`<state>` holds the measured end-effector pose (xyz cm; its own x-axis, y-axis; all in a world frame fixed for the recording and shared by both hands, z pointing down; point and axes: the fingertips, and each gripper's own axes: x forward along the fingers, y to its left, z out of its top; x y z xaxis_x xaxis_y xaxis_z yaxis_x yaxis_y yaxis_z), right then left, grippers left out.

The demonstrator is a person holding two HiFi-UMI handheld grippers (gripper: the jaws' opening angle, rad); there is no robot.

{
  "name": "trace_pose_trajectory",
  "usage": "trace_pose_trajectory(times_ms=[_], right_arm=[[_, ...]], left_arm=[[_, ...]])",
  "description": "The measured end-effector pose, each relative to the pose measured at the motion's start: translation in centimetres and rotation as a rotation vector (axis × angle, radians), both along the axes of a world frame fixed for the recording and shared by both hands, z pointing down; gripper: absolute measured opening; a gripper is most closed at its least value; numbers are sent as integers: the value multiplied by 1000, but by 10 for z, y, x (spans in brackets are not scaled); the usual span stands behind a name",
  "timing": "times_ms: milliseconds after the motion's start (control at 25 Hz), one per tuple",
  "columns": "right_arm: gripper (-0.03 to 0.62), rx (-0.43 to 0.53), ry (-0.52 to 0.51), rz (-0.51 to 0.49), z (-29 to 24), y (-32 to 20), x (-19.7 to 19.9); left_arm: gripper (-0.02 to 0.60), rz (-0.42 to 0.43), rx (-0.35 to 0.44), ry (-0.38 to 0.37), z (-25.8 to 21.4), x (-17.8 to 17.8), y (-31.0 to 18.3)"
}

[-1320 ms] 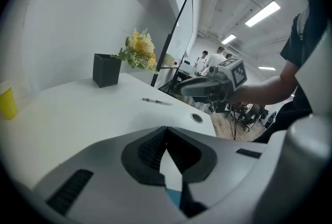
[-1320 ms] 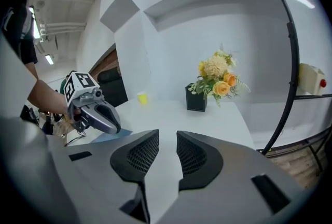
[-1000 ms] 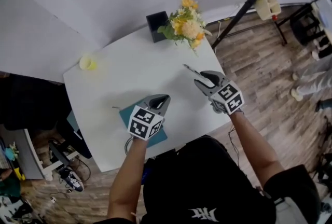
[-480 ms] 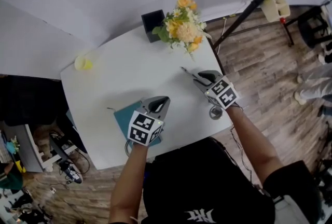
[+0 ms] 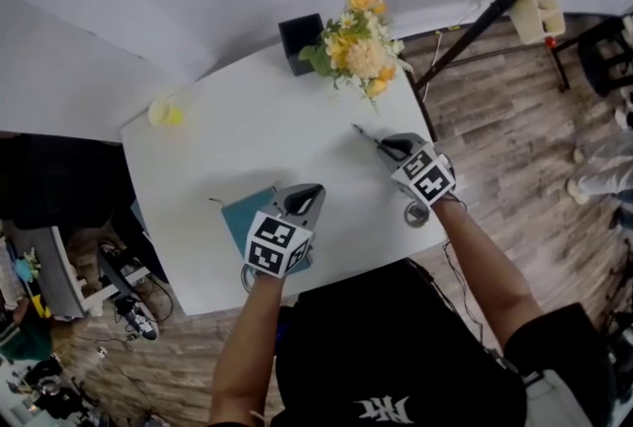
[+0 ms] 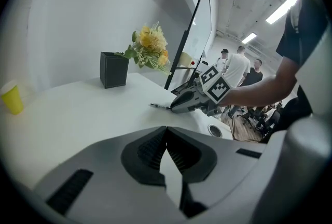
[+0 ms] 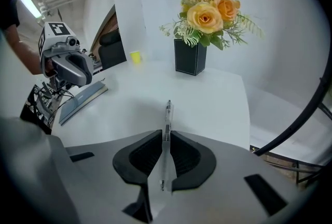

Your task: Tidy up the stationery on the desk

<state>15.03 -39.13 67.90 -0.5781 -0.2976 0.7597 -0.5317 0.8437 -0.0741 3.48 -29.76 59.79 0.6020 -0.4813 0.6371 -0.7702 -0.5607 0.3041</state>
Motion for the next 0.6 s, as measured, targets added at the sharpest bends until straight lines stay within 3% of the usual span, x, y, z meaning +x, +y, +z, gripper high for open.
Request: trace_pose_trajectory(times_ms=[320,600], right_arm=[[66,19,-13,28,-10,2,-3],[66,24,-43,71,-27,23,-21]], left_arm=[[3,1,11,-13,-4,-16,12],[3,-26,26,-22,-11,-59,34]])
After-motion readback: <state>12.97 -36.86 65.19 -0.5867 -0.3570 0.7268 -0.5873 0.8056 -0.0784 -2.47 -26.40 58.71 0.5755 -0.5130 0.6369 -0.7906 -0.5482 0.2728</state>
